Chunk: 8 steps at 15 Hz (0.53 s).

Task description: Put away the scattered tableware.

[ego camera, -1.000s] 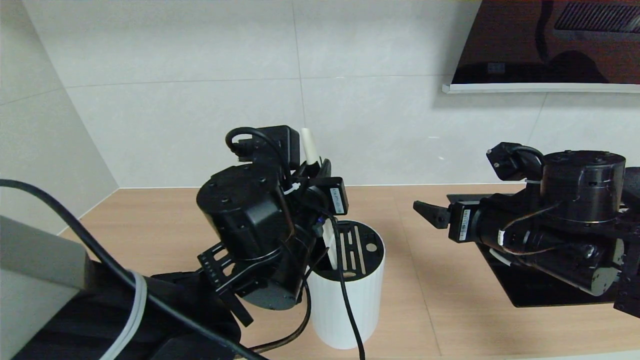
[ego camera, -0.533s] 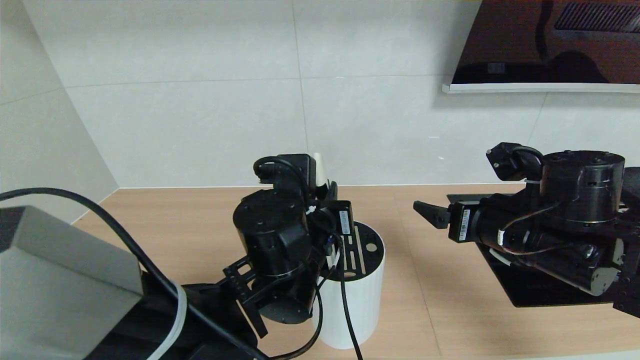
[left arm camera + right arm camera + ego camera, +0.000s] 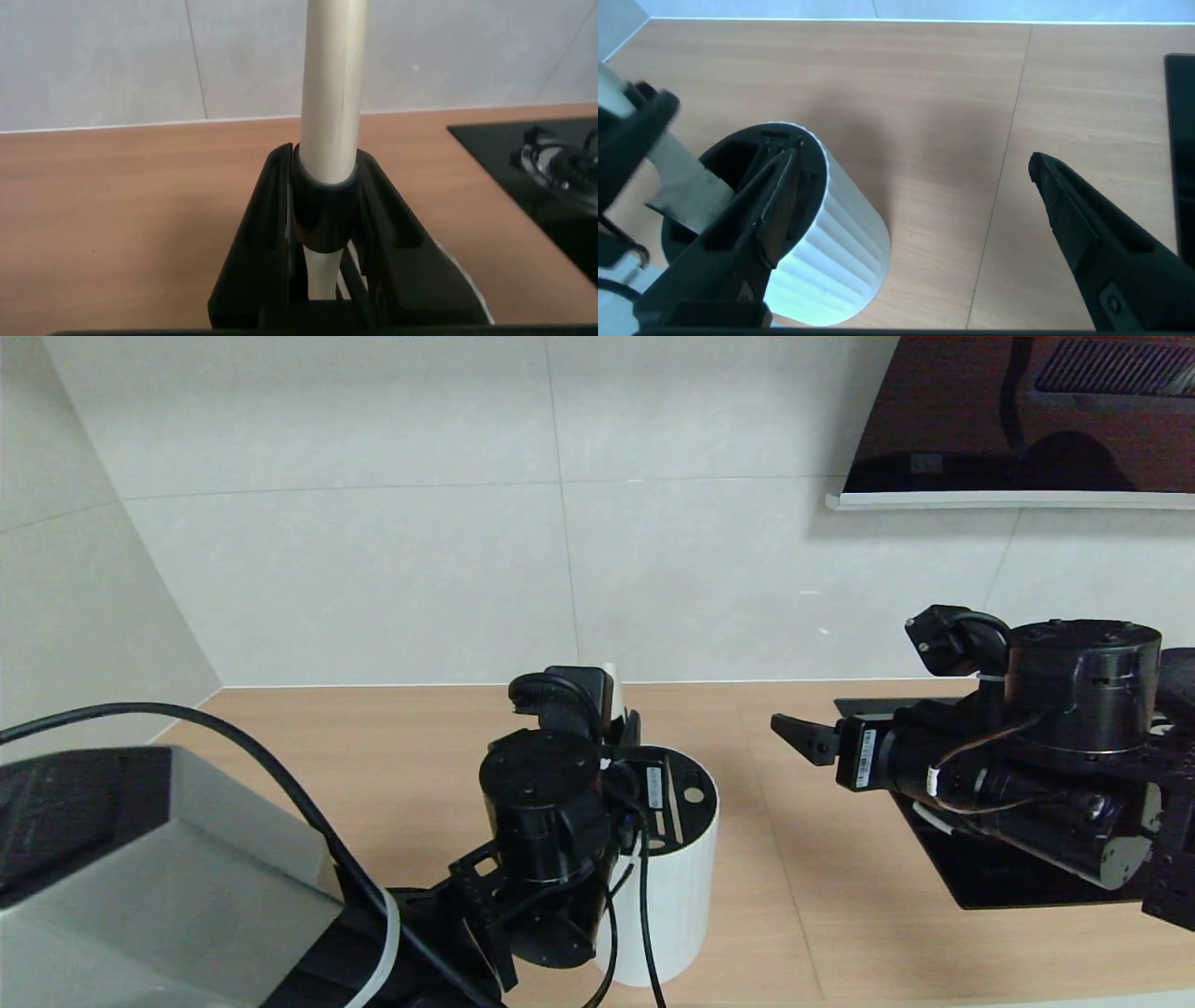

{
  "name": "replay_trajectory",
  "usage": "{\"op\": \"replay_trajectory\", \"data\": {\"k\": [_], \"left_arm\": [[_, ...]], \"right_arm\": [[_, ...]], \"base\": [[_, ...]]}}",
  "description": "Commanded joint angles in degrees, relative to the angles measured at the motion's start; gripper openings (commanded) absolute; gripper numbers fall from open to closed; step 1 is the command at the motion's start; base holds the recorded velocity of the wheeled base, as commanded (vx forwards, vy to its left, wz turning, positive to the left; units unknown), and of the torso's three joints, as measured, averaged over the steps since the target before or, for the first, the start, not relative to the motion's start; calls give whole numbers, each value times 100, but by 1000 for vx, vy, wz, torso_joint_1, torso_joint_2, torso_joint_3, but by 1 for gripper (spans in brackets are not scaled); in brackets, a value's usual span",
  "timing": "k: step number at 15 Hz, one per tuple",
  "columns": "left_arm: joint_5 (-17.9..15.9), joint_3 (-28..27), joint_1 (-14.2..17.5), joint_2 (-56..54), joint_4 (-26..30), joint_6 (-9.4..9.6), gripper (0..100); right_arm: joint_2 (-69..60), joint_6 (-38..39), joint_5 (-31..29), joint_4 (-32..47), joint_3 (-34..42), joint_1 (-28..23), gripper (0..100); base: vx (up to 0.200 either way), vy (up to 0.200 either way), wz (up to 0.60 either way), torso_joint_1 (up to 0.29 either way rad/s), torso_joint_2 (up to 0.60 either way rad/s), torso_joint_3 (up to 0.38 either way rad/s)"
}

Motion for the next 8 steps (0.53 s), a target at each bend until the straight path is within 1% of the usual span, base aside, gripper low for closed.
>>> {"op": "replay_trajectory", "data": {"k": [1, 8], "left_arm": [[6, 25, -37, 158, 3, -54, 0], [6, 130, -63, 211, 3, -63, 0]], "right_arm": [[32, -1, -2, -1, 0, 2, 100], [59, -1, -2, -10, 0, 11, 100]], "base": [[0, 0, 0, 0, 0, 0], [0, 0, 0, 0, 0, 0]]}}
